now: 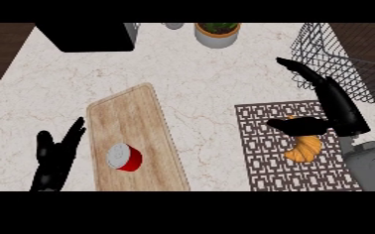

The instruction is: Pick the croissant from the placemat and place it in the basket

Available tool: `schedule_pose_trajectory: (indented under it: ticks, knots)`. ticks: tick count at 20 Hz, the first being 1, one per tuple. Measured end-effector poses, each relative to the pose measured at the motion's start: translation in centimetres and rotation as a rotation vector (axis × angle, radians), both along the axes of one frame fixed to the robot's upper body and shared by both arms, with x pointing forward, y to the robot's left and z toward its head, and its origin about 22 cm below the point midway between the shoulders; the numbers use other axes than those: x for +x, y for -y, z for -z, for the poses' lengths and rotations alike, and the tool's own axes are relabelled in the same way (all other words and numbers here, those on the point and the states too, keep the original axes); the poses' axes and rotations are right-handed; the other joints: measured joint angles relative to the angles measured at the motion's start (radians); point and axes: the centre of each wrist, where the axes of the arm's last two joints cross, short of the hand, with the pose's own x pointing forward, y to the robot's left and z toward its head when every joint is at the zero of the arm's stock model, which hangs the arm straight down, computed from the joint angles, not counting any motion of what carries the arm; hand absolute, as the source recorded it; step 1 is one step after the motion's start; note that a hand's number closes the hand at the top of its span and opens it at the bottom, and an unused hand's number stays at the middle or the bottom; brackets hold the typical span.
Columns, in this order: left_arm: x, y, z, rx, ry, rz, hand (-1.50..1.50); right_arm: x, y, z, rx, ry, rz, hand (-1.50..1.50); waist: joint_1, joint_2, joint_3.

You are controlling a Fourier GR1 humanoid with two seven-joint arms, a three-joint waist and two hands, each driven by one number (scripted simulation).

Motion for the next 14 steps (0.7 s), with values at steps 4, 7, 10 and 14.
schedule_pose_trajectory:
  ticks: [4,7,10,14]
  knots:
    - [-0.5,0.0,0.2,0.006,0.002,-0.009,0.0,-0.1,2.8,-5.5,-0.247,-0.012,0.079,-1.5,-0.012,-0.004,0.0]
    - [-0.4,-0.2,-0.2,-0.004,-0.013,-0.012,0.0,-0.9,3.6,-10.0,-0.375,-0.048,0.098,-1.5,-0.013,-0.003,0.0]
    - [-0.5,-0.3,-0.1,-0.011,-0.016,-0.014,0.0,-1.9,4.4,-14.0,-0.486,-0.119,0.09,-1.5,-0.015,-0.001,0.0]
    - [-0.6,-0.3,-0.1,-0.008,-0.008,-0.008,0.0,-3.1,5.1,-17.8,-0.599,-0.264,0.054,-1.5,-0.01,0.001,0.001]
